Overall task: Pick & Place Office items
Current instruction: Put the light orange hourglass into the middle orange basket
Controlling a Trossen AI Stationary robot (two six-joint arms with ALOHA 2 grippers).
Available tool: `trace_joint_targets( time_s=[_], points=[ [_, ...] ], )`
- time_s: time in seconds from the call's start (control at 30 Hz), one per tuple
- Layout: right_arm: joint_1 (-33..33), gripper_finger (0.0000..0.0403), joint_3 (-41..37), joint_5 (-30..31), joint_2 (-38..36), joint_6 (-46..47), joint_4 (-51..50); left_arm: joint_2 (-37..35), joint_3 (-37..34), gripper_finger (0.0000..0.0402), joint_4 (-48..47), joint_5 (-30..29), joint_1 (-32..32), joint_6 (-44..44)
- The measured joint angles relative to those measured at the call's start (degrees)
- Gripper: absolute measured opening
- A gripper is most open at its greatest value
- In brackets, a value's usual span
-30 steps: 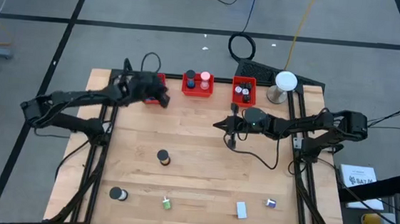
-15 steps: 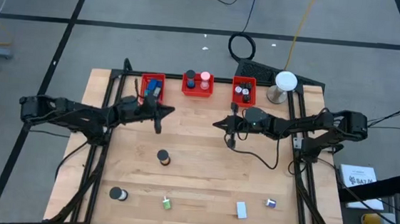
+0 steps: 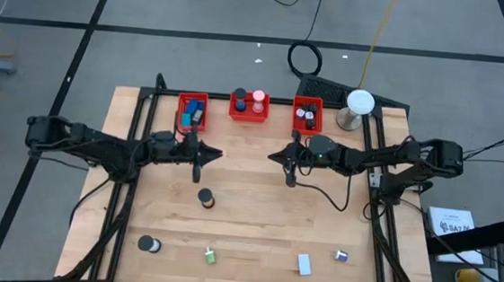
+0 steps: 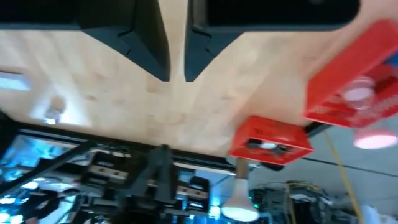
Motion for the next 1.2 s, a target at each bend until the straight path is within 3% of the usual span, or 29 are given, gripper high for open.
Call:
trace_joint_targets(
  time_s=[0.23,0.53,0.8,0.97,1.2],
  points=[
    [0.0,0.0001,0.0,0.0,0.0,0.0,0.0,-1.1,0.8,0.0128,-2.9,-4.5,-8.4,-1.3],
    [0.0,0.0,0.0,0.0,0.0,-1.2,-1.7,-1.0,17.7,0.0242,-40.9,-10.4,-18.2,-8.1],
    [0.0,0.0,0.0,0.0,0.0,-1.9,-2.5,1.9,28.5,0.033,-66.1,-13.8,-25.6,-16.0],
    [0.0,0.0,0.0,0.0,0.0,-2.4,-2.6,5.1,30.9,0.0352,-73.9,-16.0,-27.5,-24.7],
    [0.0,0.0,0.0,0.0,0.0,-2.4,-2.6,8.6,31.2,0.0353,-71.3,-16.6,-29.9,-26.1]
  ],
)
